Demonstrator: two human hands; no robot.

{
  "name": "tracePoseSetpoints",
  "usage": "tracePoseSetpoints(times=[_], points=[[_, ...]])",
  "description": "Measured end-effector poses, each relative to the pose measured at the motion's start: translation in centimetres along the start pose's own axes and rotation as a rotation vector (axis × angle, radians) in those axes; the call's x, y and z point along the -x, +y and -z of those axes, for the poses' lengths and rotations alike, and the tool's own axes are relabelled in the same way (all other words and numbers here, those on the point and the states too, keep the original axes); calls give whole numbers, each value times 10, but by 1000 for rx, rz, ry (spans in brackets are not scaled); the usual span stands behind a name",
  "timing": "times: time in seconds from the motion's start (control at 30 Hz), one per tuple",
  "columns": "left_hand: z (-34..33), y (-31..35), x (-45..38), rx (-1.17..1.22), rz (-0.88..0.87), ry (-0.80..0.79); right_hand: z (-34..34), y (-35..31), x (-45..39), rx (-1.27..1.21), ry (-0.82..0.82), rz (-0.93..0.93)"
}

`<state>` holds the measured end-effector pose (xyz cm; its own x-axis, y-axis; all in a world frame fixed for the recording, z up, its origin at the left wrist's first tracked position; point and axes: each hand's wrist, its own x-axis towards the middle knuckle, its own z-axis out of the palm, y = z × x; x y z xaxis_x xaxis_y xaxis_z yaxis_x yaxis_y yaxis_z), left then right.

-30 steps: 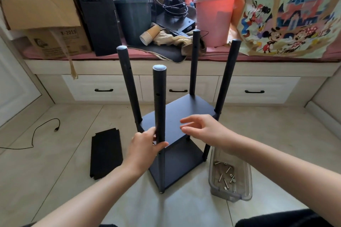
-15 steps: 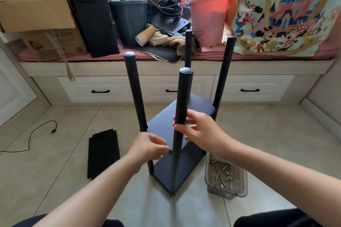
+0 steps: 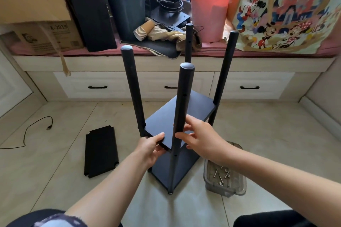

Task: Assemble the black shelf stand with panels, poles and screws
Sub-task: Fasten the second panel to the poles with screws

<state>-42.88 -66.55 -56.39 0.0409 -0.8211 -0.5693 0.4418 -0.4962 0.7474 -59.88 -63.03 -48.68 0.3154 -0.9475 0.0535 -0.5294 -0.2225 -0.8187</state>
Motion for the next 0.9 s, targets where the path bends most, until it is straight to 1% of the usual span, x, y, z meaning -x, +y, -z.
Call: tracePoseSetpoints(times=[0.23,0.43,0.53,0.9], points=[[3,-3,6,30,-47,-3,0,-2,-3,59,-72,-6],[9,-16,10,169,-78,36,4,-4,-1,100,-90,-26],[9,-23,14,238,-82,52,9,-5,3,106,-73,-26],[-5,-54,31,362,-69,48,23,9,20,72,-5,-53]])
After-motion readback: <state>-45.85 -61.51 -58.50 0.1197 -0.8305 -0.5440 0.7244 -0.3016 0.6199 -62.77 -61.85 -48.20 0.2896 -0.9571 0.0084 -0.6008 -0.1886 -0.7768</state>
